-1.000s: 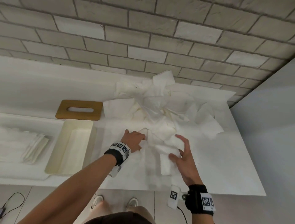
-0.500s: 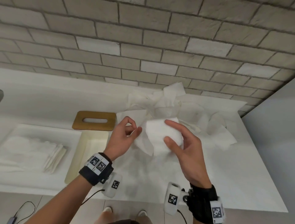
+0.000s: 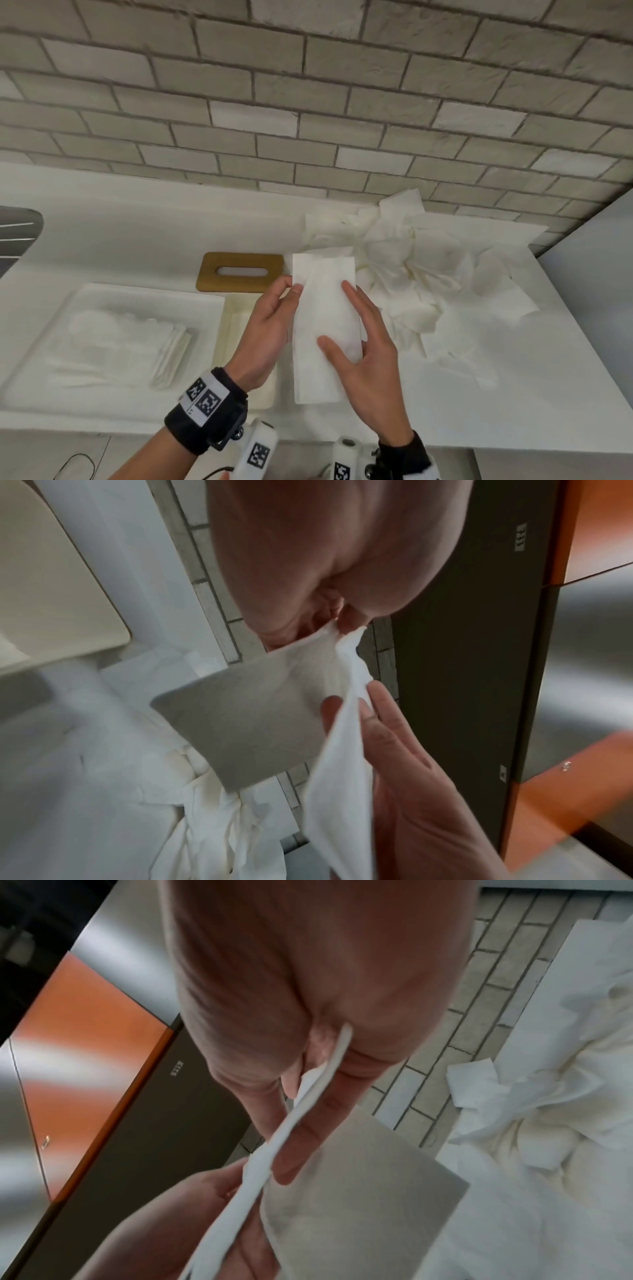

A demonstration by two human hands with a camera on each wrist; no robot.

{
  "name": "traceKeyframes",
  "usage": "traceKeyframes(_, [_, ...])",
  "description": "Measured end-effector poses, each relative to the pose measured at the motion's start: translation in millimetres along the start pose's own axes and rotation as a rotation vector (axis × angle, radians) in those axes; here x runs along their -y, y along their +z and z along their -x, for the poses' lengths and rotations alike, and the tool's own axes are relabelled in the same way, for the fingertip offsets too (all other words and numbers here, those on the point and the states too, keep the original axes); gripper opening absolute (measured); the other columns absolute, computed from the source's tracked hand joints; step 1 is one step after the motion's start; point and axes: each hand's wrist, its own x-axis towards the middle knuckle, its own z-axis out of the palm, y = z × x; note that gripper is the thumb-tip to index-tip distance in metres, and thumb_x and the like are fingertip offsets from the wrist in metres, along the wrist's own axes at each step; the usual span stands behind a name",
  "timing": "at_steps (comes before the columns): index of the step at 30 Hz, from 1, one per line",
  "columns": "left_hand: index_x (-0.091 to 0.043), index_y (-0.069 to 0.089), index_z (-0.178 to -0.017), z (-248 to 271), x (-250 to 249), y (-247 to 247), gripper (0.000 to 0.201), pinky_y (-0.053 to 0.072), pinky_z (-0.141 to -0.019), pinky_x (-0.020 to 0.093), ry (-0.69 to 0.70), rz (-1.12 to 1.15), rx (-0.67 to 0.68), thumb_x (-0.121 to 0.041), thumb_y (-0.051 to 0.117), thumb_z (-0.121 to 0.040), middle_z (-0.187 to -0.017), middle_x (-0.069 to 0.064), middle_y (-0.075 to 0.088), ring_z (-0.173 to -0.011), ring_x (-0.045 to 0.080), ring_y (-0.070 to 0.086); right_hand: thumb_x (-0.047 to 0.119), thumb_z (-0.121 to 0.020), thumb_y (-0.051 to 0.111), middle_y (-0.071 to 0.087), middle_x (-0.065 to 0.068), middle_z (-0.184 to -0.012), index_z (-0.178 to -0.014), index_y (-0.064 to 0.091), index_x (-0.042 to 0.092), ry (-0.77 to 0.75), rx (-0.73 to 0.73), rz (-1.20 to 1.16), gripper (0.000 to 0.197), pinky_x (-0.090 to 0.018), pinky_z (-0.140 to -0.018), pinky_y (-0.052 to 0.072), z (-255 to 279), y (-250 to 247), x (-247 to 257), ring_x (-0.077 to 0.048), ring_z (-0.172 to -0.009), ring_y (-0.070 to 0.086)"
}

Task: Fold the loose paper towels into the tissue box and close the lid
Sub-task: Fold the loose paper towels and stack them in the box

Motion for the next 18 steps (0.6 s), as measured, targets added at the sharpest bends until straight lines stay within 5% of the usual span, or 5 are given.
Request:
traceKeyframes(5, [-0.025,0.063,-0.132,11,3,-22,0.032,0.046,-0.117,0.049,0.005,0.048,-0.043,-0.044,0.05,-0.11,-0.137,-0.005,0.07,-0.132,0.016,0.063,0.02,-0.095,0.084,0.042,0.032,-0.161,-0.158,0.046,0.044,0.018,-0.037,0.05,0.077,-0.05,-0.12,0.046,6,30,0,0.004,-0.153,0.036])
traceKeyframes(8, [-0.04,0.04,-0.16,14,8,-40,0.083,0.032,-0.128,0.047,-0.099,0.068,-0.091,-0.082,0.055,-0.09,-0.16,-0.023,0.048,-0.148,0.002,0.045,0.023,-0.096,0.083,0.04,0.033,-0.162,-0.159,0.044,0.045,0.008,-0.01,0.096,0.078,-0.05,-0.12,0.046,7,44,2,0.006,-0.153,0.035])
traceKeyframes(10, [-0.042,0.037,-0.162,13,8,-48,0.089,0.03,-0.128,0.051,-0.09,0.037,-0.051,-0.089,0.05,-0.087,-0.163,-0.021,0.044,-0.152,0.005,0.04,0.024,-0.096,0.082,0.039,0.033,-0.163,-0.16,0.043,0.045,-0.006,-0.003,0.111,0.077,-0.05,-0.12,0.046,8,52,4,0.006,-0.153,0.034])
traceKeyframes(14, [-0.028,0.056,-0.146,19,-6,-47,0.041,0.054,-0.108,0.04,0.03,0.003,-0.012,-0.045,0.05,-0.109,-0.139,-0.009,0.069,-0.13,0.012,0.065,0.023,-0.097,0.081,0.04,0.028,-0.164,-0.161,0.044,0.042,-0.054,0.009,0.109,0.076,-0.048,-0.12,0.047,9,62,7,0.001,-0.154,0.037])
traceKeyframes(18, [-0.029,0.059,-0.142,22,-11,-51,0.032,0.057,-0.102,0.04,0.085,-0.01,0.024,-0.032,0.05,-0.111,-0.134,-0.005,0.072,-0.127,0.017,0.068,0.024,-0.097,0.082,0.04,0.028,-0.165,-0.161,0.043,0.042,-0.054,0.021,0.107,0.077,-0.048,-0.119,0.047,7,65,11,0.001,-0.154,0.036])
